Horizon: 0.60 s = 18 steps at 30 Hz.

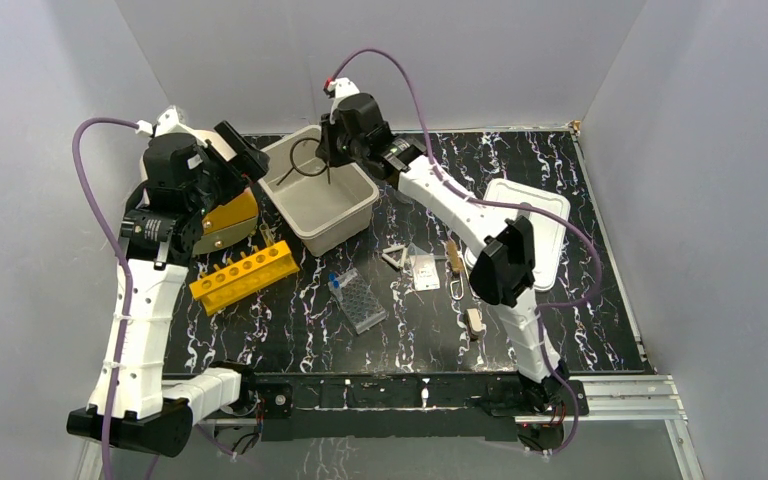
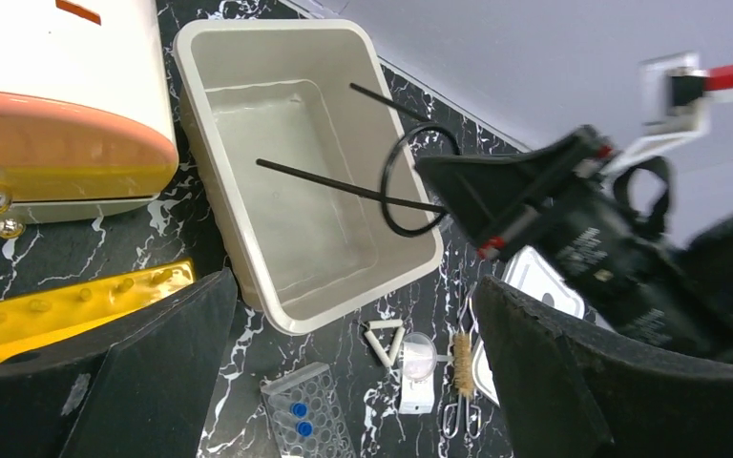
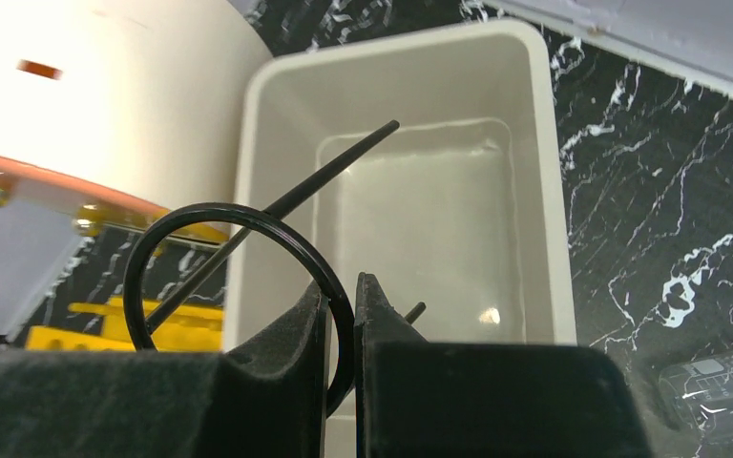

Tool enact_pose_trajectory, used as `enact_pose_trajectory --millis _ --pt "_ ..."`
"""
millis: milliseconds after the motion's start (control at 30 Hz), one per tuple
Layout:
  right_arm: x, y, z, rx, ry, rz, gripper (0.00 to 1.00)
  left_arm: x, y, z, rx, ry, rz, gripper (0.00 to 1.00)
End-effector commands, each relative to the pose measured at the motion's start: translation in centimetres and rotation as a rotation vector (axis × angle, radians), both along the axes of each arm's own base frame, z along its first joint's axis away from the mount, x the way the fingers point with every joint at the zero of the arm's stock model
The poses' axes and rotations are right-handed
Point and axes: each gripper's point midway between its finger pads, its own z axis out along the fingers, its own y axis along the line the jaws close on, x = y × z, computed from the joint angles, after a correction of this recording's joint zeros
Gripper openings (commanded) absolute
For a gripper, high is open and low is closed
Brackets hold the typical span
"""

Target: Organize the chemistry lab equipment

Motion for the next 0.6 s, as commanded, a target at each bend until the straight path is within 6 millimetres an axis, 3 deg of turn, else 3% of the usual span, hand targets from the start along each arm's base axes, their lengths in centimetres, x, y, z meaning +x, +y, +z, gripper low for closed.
enact_pose_trajectory --millis 0,400,567 --pt "2.2 0.3 2.7 0.066 -0.081 -0.050 0.00 -0.4 -0.2 -0.3 -0.029 0.019 0.006 0.95" --pt "5.1 2.0 -7.0 -0.025 0.034 -0.122 0.00 -0.4 -0.3 -1.1 -0.002 0.072 -0.013 0.95" --pt "6.3 1.4 -9.5 -0.094 0.018 -0.170 0.00 -0.6 -0.4 -1.8 0.002 0.101 -0.023 0.95"
